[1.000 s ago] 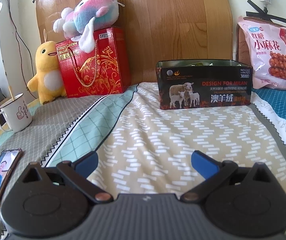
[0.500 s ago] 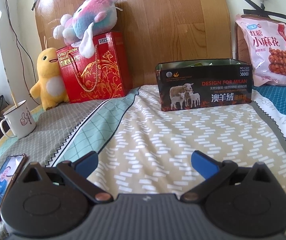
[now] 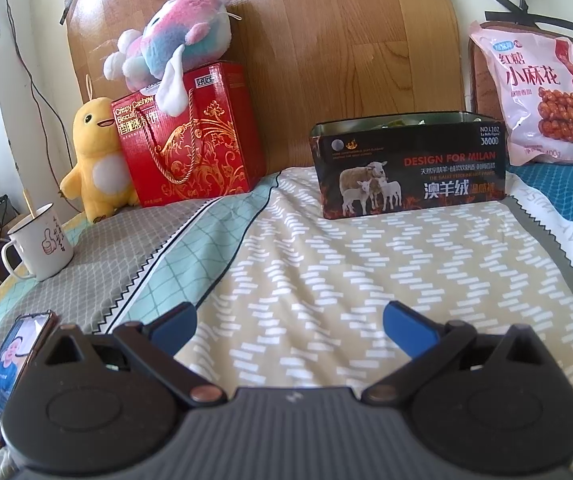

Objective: Organize snacks

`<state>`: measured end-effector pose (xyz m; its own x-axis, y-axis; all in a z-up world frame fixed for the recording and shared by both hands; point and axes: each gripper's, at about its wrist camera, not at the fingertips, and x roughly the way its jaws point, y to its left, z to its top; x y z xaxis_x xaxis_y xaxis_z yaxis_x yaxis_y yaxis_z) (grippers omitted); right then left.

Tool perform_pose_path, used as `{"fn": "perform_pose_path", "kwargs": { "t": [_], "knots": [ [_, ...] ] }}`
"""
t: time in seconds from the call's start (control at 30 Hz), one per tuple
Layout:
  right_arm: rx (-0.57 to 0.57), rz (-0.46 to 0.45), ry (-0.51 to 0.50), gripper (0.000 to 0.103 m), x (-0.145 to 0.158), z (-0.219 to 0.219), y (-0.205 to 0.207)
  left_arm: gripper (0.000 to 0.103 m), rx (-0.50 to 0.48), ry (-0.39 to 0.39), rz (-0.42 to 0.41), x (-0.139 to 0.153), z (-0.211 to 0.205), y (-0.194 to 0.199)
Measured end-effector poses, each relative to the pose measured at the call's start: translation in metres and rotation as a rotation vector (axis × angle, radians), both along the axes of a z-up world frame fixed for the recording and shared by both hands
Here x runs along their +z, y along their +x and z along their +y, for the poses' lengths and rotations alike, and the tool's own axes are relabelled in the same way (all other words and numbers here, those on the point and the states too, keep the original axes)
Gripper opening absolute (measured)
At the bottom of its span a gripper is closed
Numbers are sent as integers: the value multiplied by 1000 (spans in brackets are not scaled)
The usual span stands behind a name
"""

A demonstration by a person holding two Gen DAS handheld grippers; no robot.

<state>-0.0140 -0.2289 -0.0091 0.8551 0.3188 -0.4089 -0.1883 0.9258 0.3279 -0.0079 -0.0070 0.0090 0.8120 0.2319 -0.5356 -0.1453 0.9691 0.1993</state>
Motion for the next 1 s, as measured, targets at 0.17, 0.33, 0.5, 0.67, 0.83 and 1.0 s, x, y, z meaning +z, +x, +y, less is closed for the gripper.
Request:
{"fn": "perform_pose_path", "kwargs": {
  "t": [0.17,0.33,0.5,0.67,0.83,1.0],
  "knots": [
    [-1,0,0,73,0,0,0,103,-3,-4,12,-1,0,1],
    [-1,1,0,73,0,0,0,103,-4,-6,24,-3,0,3],
    [-2,3,-3,73,-1,1,-1,103,-8,-1,28,-3,-1,4],
    [-1,6,-6,73,-1,1,0,103,-6,-4,31,-3,-1,4],
    [-2,8,-7,73,-1,1,1,103,-7,-1,31,-3,-1,4],
    [-1,8,-7,73,-1,1,1,103,-6,2,30,-3,-1,4]
  ]
}}
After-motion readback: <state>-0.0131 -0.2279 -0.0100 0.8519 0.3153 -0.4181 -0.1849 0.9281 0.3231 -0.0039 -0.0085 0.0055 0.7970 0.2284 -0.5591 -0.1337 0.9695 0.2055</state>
